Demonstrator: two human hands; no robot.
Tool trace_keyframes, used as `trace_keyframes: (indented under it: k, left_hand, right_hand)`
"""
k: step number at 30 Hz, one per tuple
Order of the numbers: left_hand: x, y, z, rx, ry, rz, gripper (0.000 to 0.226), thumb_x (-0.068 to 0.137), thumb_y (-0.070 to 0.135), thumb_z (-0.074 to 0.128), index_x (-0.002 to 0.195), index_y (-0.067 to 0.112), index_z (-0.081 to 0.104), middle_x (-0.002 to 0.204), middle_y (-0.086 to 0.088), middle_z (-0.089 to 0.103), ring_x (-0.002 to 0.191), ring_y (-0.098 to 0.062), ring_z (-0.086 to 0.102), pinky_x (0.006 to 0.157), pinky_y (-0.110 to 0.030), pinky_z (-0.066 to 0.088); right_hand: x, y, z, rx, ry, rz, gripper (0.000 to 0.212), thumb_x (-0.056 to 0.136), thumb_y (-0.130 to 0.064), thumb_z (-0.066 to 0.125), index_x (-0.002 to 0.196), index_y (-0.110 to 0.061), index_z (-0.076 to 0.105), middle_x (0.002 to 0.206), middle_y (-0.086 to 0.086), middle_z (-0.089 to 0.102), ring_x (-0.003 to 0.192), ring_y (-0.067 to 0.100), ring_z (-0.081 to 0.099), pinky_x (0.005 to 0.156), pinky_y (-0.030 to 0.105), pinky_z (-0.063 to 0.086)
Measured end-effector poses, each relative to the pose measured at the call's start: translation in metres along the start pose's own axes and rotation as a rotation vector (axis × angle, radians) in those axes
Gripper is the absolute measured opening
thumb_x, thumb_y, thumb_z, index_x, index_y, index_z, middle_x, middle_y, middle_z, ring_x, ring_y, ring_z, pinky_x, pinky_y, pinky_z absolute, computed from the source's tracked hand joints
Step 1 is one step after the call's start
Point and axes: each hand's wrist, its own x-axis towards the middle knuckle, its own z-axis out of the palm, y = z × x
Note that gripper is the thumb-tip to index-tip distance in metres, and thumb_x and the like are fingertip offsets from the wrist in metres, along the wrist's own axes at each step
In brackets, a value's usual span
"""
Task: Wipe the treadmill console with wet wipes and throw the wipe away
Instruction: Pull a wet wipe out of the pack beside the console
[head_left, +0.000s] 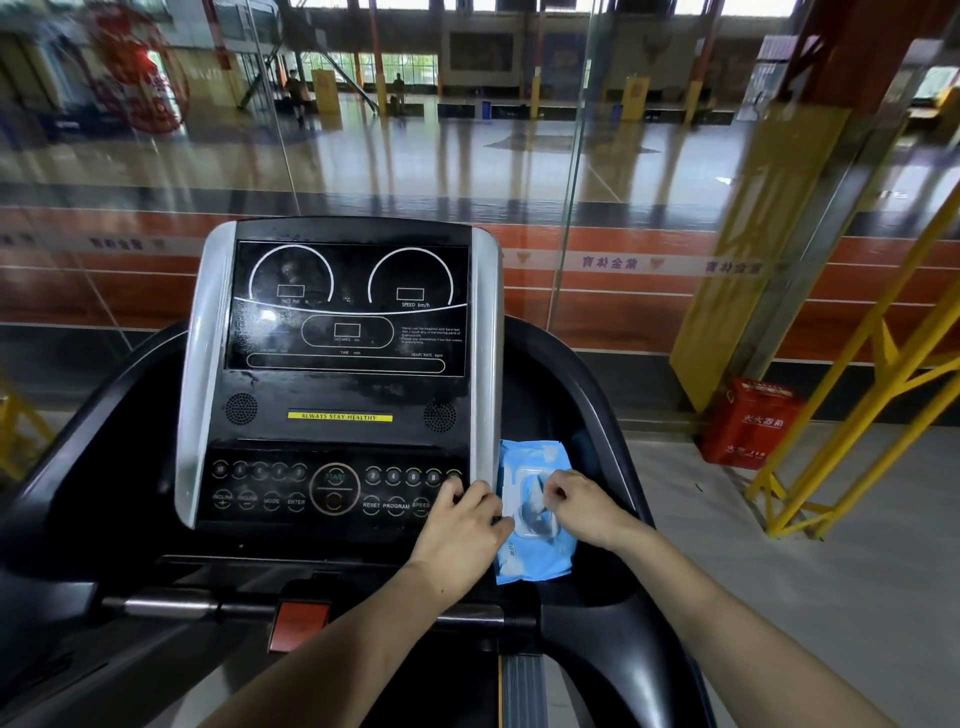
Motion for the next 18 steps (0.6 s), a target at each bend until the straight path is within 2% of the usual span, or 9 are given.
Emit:
trace_keyframes:
  k: [3,7,9,13,16,18]
  left_hand:
    - [0.000,0.001,-0.001,-0.005,-0.007,-0.001,0.026,0.062,0.010,0.079,0.084,0.021,0.070,0.082,0.002,0.063,0.096,-0.024,0.056,0.089,-0.043,0.032]
    - [0.000,0.001,-0.001,0.004,-0.017,-0.001,0.024,0.064,0.012,0.079,0.085,0.021,0.069,0.084,0.003,0.063,0.097,-0.024,0.057,0.090,-0.043,0.032]
    - [0.001,0.001,0.001,0.005,-0.036,-0.005,0.026,0.064,0.013,0.080,0.086,0.021,0.069,0.085,0.003,0.063,0.099,-0.024,0.056,0.090,-0.044,0.032]
    - [0.000,0.002,0.000,0.003,-0.041,-0.016,0.028,0.060,0.012,0.081,0.084,0.021,0.069,0.083,0.003,0.062,0.096,-0.025,0.054,0.090,-0.045,0.032]
    - [0.000,0.003,0.000,-0.007,-0.038,-0.034,0.030,0.059,0.012,0.083,0.084,0.021,0.070,0.083,0.003,0.063,0.097,-0.024,0.054,0.090,-0.045,0.033]
    - [0.000,0.004,0.001,-0.021,-0.038,-0.047,0.032,0.058,0.011,0.084,0.085,0.022,0.071,0.084,0.003,0.064,0.098,-0.024,0.055,0.090,-0.045,0.034]
  right_hand:
    - [-0.007,0.001,-0.008,0.047,-0.087,-0.011,0.021,0.102,-0.019,0.049,0.081,-0.020,0.054,0.098,-0.004,0.056,0.083,0.012,0.052,0.077,0.028,0.044]
    - [-0.012,0.004,-0.014,0.257,-0.167,0.014,0.026,0.098,-0.016,0.058,0.073,-0.022,0.053,0.079,-0.009,0.054,0.076,0.012,0.046,0.075,0.030,0.037]
    - [-0.015,0.005,-0.017,0.391,-0.101,0.029,0.025,0.096,-0.016,0.058,0.074,-0.025,0.054,0.079,-0.006,0.056,0.079,0.015,0.049,0.078,0.034,0.040]
    - [-0.019,0.000,-0.031,0.502,0.045,-0.003,0.021,0.090,-0.017,0.056,0.073,-0.028,0.052,0.080,-0.003,0.059,0.079,0.017,0.056,0.079,0.037,0.047]
    - [-0.023,-0.007,-0.039,0.704,0.158,-0.077,0.019,0.090,-0.011,0.052,0.076,-0.023,0.051,0.079,0.001,0.053,0.079,0.017,0.051,0.077,0.030,0.045]
    - [-0.025,-0.009,-0.043,0.888,0.218,-0.059,0.026,0.097,0.001,0.045,0.078,-0.017,0.049,0.075,0.003,0.049,0.074,0.016,0.049,0.067,0.024,0.045]
